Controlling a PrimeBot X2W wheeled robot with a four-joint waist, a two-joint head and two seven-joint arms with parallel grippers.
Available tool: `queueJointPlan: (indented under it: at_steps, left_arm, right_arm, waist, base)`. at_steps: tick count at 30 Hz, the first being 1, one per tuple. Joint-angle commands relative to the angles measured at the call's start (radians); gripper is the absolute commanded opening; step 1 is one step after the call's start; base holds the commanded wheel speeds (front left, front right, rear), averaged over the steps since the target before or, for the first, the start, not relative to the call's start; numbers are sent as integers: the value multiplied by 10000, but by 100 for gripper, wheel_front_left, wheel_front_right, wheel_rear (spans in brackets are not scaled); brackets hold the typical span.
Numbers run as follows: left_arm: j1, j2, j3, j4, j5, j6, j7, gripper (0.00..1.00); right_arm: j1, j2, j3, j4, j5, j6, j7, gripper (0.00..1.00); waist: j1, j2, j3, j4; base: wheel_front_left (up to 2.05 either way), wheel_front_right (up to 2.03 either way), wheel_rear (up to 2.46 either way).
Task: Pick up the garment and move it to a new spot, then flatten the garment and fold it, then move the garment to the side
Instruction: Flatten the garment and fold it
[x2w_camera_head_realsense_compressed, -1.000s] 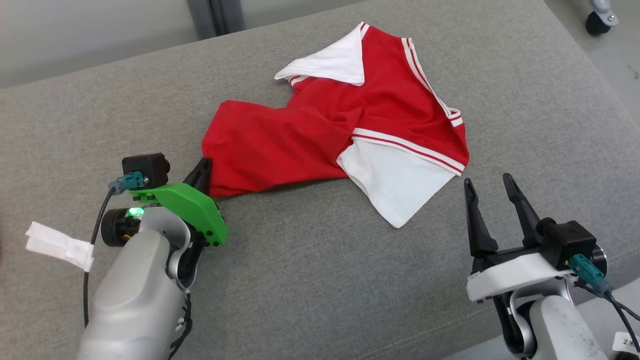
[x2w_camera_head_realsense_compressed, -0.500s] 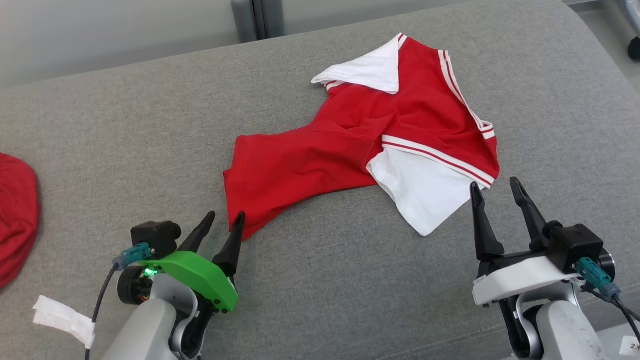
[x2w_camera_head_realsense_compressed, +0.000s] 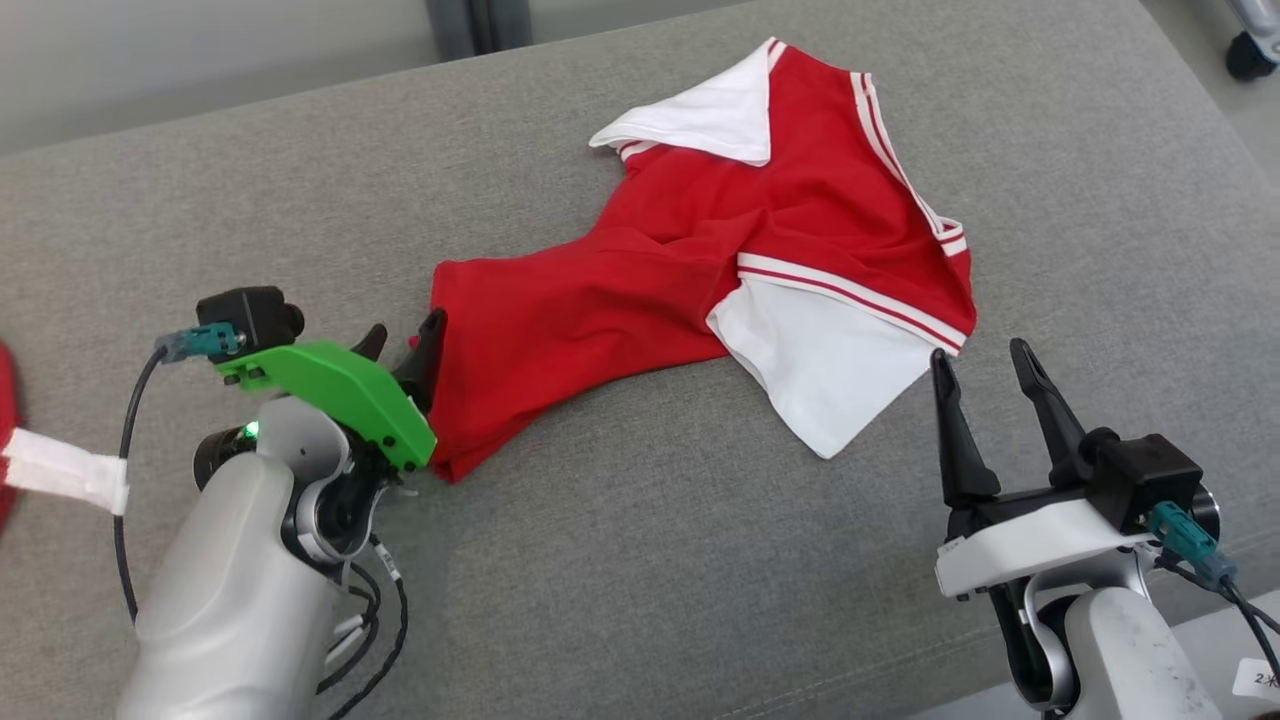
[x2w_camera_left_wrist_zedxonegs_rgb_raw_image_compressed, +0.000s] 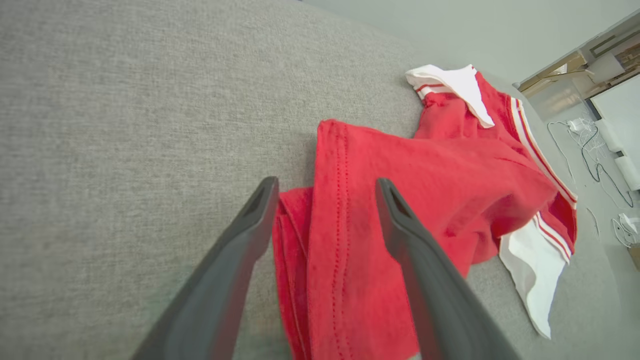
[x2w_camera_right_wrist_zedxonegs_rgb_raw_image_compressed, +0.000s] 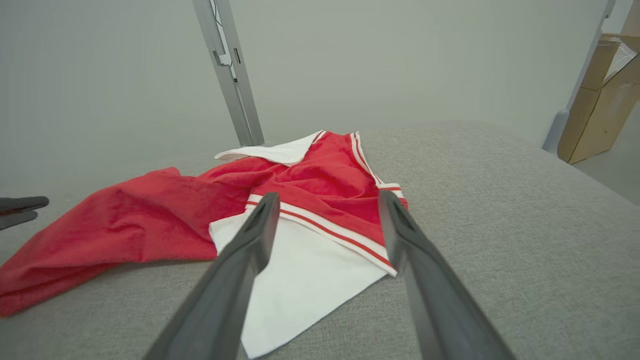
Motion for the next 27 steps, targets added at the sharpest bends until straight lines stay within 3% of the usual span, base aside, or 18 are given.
queueJointPlan:
  at_steps: [1,11,16,26,27]
  left_arm:
    - [-372,-30,84,231,-118,73,159,100]
    - [-1824,150,133,1995,-140,640,1040,100]
    - [-2384,87,391,2356,-551,563,1440,100]
    - [-2586,73,-188,2695,-372,734,2621,100]
    - [-2581,51,-244,2697,-359,700,2683,94]
  right_arm:
    - [-124,-8,14,30,47,-14,-80,100]
    - [-302,-6,39,211,218,-14,-272,100]
    - [-386,-6,106,311,276,-14,-351,100]
    - [-439,-8,134,397,375,-14,-452,100]
    - [-451,-8,133,401,374,-14,-444,100]
  waist:
    - [0,0,244,-309]
    - [0,0,688,-1011]
    - [0,0,777,-1138]
    - [0,0,858,-1148]
    - [0,0,867,-1139]
  base:
    - [0,0,0]
    - [0,0,0]
    - [0,0,0]
    - [0,0,0]
    - [0,0,0]
